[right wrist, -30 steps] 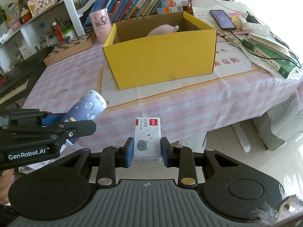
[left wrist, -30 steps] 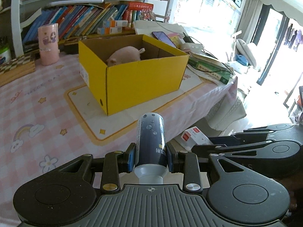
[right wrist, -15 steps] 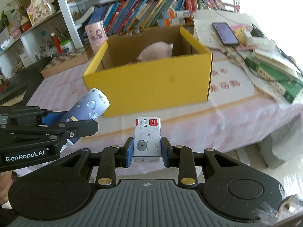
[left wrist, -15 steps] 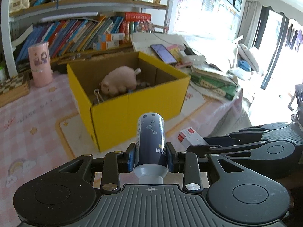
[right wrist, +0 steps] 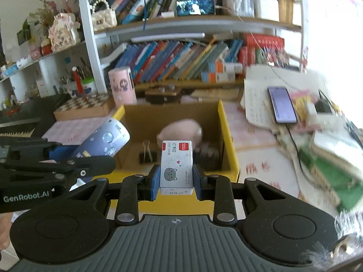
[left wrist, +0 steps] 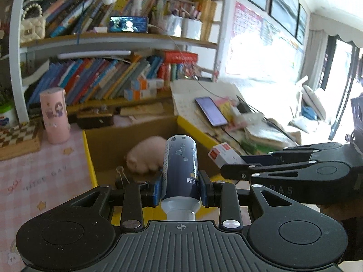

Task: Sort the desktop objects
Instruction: 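Lower both tools into the yellow box and open them, releasing both items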

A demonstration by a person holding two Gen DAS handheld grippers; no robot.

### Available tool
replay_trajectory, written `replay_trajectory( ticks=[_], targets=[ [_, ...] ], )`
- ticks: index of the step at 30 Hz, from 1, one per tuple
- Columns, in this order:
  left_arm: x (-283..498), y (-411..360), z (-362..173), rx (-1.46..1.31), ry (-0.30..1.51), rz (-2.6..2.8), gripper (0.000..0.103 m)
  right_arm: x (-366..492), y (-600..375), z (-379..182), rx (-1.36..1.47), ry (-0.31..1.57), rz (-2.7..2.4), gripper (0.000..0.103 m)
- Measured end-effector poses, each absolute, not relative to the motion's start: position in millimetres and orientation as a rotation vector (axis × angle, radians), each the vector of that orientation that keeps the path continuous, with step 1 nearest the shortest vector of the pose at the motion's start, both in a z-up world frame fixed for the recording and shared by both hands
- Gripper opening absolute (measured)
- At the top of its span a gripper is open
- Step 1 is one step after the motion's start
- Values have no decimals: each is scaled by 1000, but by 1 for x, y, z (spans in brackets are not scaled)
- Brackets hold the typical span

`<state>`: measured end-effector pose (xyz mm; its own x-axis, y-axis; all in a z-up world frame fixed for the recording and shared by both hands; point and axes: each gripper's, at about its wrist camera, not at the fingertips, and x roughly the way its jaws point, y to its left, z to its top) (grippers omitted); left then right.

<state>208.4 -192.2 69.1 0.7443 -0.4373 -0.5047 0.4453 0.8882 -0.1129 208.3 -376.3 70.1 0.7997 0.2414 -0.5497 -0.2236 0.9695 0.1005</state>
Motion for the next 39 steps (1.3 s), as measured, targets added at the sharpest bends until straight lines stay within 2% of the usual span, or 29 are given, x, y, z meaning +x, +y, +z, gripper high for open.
replay_trajectory(
  ticks=[8, 25, 37, 39],
  targets=[
    [253, -202, 54, 7, 587, -393, 31, 267, -377, 63, -46, 606, 310, 28],
    [306, -206, 9, 56, 816, -308, 31, 350, -346, 11, -279, 869, 493, 28],
    [305, -213, 9, 72, 800, -281, 31, 365, -343, -1, -336, 946, 525, 28],
    [300, -213, 12, 81, 771, -263, 32, 363, -345, 1, -326, 930, 526, 32]
  ],
)
